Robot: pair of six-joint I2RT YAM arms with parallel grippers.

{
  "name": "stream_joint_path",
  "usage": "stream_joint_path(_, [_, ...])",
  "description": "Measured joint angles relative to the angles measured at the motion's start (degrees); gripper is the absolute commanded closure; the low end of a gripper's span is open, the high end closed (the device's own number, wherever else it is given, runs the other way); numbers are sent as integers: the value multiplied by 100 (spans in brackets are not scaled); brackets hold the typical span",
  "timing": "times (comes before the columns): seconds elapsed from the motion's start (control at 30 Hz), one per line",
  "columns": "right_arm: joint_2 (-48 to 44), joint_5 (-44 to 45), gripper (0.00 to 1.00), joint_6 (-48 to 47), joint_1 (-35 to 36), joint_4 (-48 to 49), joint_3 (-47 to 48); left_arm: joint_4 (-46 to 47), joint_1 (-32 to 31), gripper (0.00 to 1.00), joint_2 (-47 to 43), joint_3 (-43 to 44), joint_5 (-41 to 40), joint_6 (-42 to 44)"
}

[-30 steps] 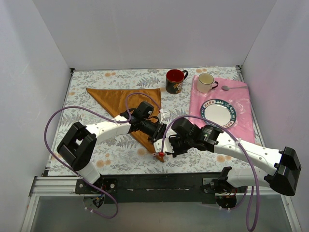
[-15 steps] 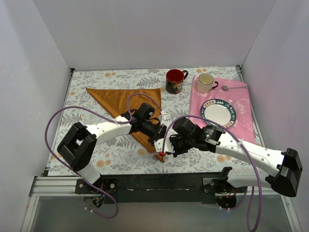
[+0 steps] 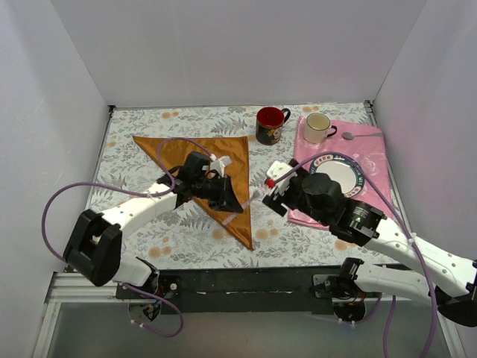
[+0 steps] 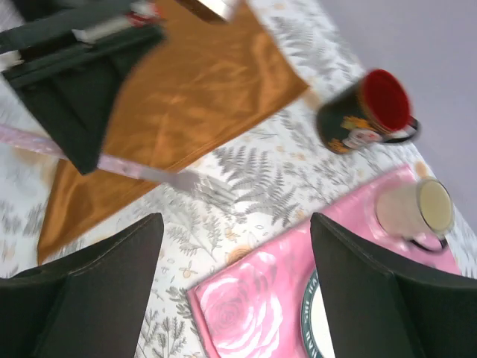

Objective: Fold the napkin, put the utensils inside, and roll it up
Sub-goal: Pass the utensil from the right arm to the left, then place the utensil onto the napkin

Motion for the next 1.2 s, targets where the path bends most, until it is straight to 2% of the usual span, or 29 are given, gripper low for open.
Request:
stream_joint_path(0.07, [-188, 586, 13, 466, -46, 125, 94, 81, 328, 100, -415, -184, -527, -289])
stream_joint_path(0.17, [-243, 1364, 13, 1014, -138, 127, 308, 302, 765, 100, -1290, -577, -1827, -957])
stream_joint_path(0.27, [-273, 1707, 13, 1296, -153, 66, 321, 437, 868, 100, -1950, -807, -3185, -1657])
stream_joint_path(0.4, [-433, 1735, 13, 1543, -155, 33, 208, 407, 879, 100, -1969, -811, -4640, -2653])
stream_joint_path(0.53, [-586, 1637, 13, 1773, -155, -90, 39, 295, 901, 100, -1668, -872, -5678, -3477])
stream_joint_path(0.77, [-632, 1276, 14, 2140, -155, -372, -160, 817, 997, 100, -1040, -1340, -6533, -4052])
stream_joint_path(1.2, [-638, 861, 13, 2288, -155, -518, -623, 1703, 1202, 100, -79, -1349, -6653, -4212])
